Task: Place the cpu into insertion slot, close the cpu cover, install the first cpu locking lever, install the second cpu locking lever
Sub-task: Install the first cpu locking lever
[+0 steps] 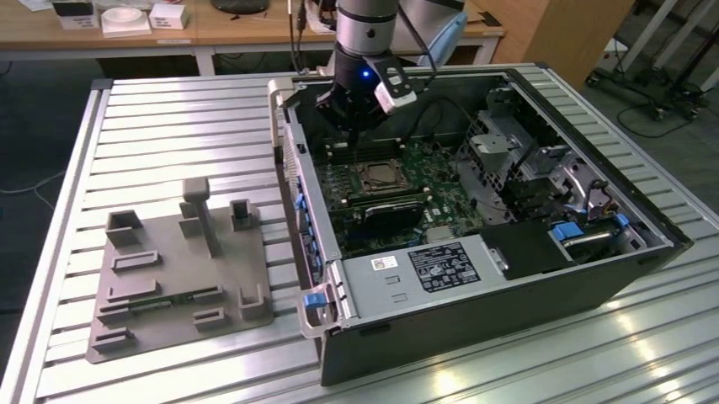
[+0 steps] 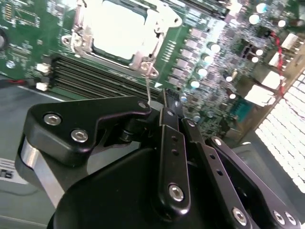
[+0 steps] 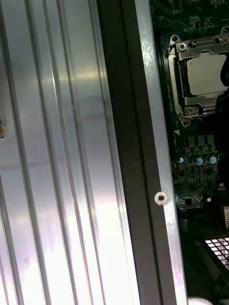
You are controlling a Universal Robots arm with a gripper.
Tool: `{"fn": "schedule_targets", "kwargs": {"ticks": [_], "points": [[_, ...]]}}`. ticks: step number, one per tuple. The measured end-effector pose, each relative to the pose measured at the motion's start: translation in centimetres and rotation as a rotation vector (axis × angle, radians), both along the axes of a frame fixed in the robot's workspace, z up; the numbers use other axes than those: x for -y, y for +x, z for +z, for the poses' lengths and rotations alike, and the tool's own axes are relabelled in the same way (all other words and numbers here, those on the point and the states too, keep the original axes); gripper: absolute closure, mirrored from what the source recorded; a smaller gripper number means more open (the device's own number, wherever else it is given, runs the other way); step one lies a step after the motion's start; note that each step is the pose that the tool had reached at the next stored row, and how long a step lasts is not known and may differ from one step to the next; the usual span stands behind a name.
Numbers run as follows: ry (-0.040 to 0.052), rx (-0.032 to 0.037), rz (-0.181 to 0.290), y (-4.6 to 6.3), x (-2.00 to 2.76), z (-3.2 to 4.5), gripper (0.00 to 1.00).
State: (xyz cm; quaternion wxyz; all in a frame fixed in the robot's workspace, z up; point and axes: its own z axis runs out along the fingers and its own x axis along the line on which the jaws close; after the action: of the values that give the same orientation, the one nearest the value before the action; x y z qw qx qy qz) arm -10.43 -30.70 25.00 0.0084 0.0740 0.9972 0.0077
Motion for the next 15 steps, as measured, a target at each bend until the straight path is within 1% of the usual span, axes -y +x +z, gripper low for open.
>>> {"fn": "schedule_targets", "kwargs": {"ticks": [8,15], "points": [[0.0,-0.0005,0.0,1.8,-0.06,-0.06,0.9],[-0.0001,-0.0023,0.0,3.3,-0.18,-0.21,0.9]]}}
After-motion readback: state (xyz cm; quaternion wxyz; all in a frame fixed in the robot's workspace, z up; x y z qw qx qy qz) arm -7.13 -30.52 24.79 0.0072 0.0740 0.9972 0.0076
